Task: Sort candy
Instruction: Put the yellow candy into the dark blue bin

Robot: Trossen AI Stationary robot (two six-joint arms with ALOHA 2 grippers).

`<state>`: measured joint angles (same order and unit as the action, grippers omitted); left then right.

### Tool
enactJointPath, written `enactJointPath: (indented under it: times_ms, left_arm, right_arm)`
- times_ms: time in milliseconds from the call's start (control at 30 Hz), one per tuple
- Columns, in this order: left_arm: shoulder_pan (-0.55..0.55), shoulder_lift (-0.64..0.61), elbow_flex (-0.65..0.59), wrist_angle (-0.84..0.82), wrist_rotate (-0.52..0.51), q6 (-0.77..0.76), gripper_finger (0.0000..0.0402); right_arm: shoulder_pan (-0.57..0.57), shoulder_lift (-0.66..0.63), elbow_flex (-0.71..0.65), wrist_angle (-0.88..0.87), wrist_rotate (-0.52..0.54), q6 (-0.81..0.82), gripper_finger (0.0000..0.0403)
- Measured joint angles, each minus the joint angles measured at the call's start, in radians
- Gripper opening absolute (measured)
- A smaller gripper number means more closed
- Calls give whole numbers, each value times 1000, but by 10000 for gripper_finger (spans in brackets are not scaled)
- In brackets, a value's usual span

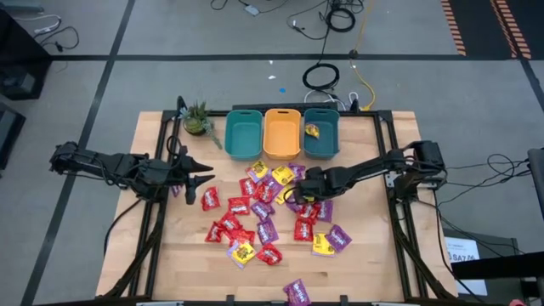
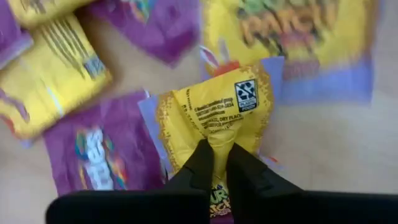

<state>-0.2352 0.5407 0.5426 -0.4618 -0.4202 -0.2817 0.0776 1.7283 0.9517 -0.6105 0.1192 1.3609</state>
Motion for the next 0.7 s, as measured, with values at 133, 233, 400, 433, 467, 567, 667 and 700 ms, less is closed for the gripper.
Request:
enactJointPath:
  times_ms: [133,233,400,433,467,567,667,700]
  left_arm:
    - [0,0,0,3,-1,0,132]
    - [0,0,0,6,-3,0,132]
    - [0,0,0,6,-3,0,132]
    - [0,0,0,7,-3,0,132]
    - [0,0,0,8,-4,0,132]
    - [0,0,0,9,-4,1,132]
    - [0,0,0,9,-4,1,132]
    - [0,0,0,9,-4,1,132]
  right_arm:
    - [1,-128,1,-96,11,46,10]
    - [1,-230,0,-164,40,62,5]
    - [1,-395,1,-183,103,64,4]
    - [1,-422,1,-188,120,64,4]
    - [-1,-448,1,-193,138,64,4]
    - [-22,-526,1,-196,182,41,3]
    - [-74,-580,1,-195,195,-19,2]
    - [-97,-595,1,-194,196,-45,2]
